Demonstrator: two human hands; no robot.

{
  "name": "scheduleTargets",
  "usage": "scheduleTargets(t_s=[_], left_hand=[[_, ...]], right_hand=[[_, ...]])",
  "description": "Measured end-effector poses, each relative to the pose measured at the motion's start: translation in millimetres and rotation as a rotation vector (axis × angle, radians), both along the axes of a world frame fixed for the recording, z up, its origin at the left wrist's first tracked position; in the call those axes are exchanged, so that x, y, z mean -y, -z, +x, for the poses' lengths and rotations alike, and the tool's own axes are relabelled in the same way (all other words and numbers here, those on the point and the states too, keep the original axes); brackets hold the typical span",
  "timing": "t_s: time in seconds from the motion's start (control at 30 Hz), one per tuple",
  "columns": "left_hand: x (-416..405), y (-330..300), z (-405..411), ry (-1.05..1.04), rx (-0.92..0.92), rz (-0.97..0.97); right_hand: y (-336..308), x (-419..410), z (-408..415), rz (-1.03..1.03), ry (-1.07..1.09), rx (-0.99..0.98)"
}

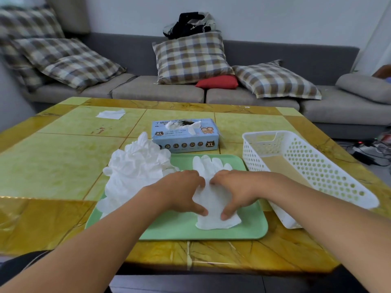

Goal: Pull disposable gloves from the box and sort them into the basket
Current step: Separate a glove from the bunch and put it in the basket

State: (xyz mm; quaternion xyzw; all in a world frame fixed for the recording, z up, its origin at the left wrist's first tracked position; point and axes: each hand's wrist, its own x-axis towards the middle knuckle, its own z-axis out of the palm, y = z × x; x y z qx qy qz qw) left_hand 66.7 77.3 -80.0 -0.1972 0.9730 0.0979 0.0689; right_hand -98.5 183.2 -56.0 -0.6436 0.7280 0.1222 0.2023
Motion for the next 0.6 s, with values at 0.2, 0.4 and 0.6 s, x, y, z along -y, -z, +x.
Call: scheduleTargets(t_s=[0.2,0.4,0.6], left_hand=[[40.9,-49.8,34.6,-0.161,-0.603,0.140],[74.8,-33.8,104.6,-0.205,-0.297,0.038],[85.9,-28.4,144.2,-0.220,-0.152,0.141]], right_hand=[[-27.3,16.8,30.7,-0.338,-0.048,-0.118],[-10.4,53.0,117.9,-0.491,-0.210,0.302],[5.2,71.1,113.4,-0.399,-0.232,0.246]])
